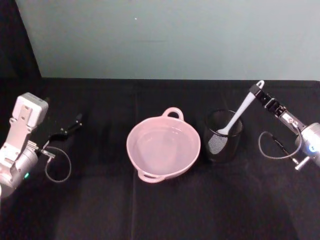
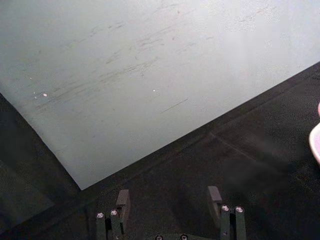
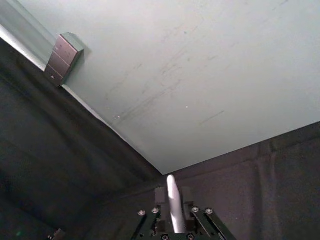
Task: Use the one hand to pick up the spoon and stir the clear water in the bowl.
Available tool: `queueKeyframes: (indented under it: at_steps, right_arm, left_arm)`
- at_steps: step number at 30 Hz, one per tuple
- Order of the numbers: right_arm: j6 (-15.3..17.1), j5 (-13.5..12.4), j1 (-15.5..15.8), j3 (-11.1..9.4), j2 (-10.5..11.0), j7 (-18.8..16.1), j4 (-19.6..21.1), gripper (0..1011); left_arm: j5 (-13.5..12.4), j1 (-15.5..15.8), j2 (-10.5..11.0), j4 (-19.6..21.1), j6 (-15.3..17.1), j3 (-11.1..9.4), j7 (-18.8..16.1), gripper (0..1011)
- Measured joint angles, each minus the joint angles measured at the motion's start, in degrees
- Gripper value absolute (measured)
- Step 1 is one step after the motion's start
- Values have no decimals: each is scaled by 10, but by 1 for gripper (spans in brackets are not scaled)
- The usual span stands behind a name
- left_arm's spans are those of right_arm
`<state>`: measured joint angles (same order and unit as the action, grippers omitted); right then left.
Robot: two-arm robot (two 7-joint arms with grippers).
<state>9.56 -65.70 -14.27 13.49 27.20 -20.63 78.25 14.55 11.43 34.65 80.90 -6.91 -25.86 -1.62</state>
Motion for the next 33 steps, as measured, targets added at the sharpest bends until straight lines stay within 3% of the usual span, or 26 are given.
queueKeyframes:
  at_steps: [5,10,16,25,33]
  right_arm:
    - [-7,-1,0,6,6,1,8,121]
    - [-16,5,1,11,17,6,25,120]
    - [-37,51,-2,28,43,27,62,120]
    - [-50,118,-12,35,64,44,108,120]
    - [-28,167,-22,38,88,52,163,121]
  left_arm:
    - [0,0,0,0,0,0,0,1011]
    - [0,0,0,0,0,0,0,1011]
    - [0,0,0,0,0,0,0,1011]
    - [0,0,0,0,0,0,0,1011]
    - [0,0,0,0,0,0,0,1011]
